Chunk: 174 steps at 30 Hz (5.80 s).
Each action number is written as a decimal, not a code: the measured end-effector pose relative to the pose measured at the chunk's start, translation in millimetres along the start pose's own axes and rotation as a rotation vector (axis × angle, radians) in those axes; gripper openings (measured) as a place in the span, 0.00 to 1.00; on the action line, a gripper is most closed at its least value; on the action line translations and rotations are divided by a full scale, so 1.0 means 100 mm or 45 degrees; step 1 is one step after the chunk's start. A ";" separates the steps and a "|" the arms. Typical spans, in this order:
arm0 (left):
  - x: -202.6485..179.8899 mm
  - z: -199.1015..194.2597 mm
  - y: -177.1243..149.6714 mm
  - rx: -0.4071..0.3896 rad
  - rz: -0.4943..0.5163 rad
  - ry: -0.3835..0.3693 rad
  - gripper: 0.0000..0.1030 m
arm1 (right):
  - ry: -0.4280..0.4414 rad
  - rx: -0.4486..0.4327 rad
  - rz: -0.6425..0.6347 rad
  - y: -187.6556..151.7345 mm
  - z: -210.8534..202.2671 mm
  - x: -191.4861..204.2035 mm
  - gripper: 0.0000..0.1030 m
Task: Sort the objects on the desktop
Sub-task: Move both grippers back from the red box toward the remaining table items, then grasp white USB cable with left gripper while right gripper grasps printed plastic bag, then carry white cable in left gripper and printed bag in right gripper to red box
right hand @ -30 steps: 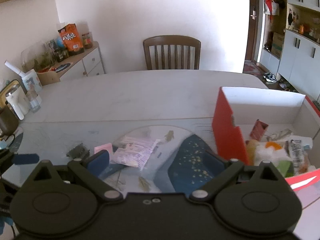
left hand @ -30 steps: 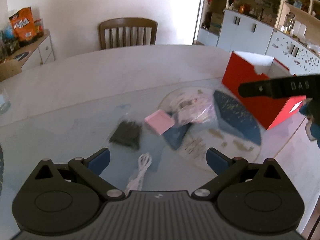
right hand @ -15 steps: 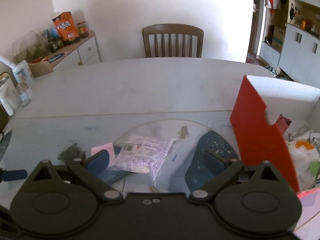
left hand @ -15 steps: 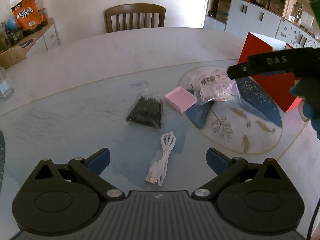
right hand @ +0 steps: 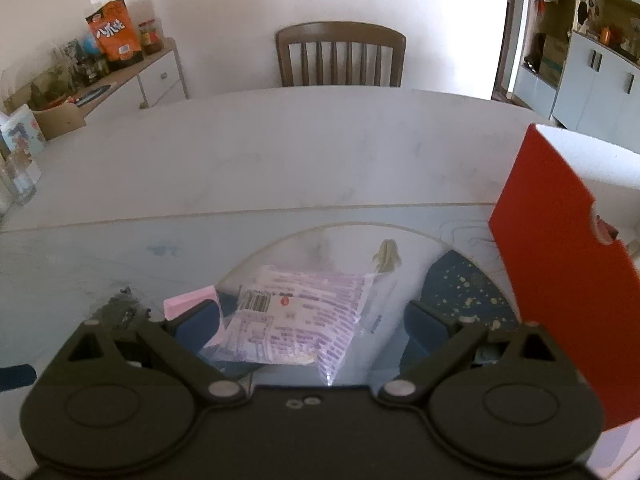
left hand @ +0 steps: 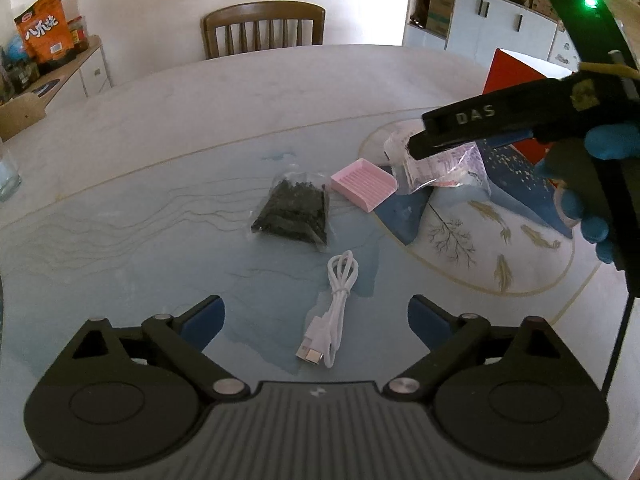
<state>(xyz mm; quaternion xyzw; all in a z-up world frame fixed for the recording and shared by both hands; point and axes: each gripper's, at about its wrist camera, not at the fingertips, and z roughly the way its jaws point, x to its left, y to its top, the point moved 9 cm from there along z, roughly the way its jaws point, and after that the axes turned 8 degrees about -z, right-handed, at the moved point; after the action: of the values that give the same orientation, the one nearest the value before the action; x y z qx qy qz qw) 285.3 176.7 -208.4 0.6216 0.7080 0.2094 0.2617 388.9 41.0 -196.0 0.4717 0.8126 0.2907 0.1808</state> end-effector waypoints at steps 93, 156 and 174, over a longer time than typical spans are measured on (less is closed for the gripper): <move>-1.43 -0.28 0.47 -0.101 0.083 -0.090 0.05 | 0.048 -0.071 -0.010 -0.52 -1.40 -1.01 0.66; -2.03 0.19 0.55 0.009 0.100 -0.179 0.18 | -0.029 -0.143 0.109 -0.56 -1.72 -2.25 0.66; -2.97 -0.12 1.16 -0.094 0.168 -0.267 0.18 | -0.032 -0.157 0.130 -0.50 -1.67 -2.73 0.66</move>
<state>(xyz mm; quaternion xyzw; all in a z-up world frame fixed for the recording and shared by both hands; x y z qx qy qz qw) 394.2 -100.6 -94.2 0.6751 0.6262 0.1859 0.3429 394.5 -266.9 -94.6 0.5041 0.7657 0.3431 0.2046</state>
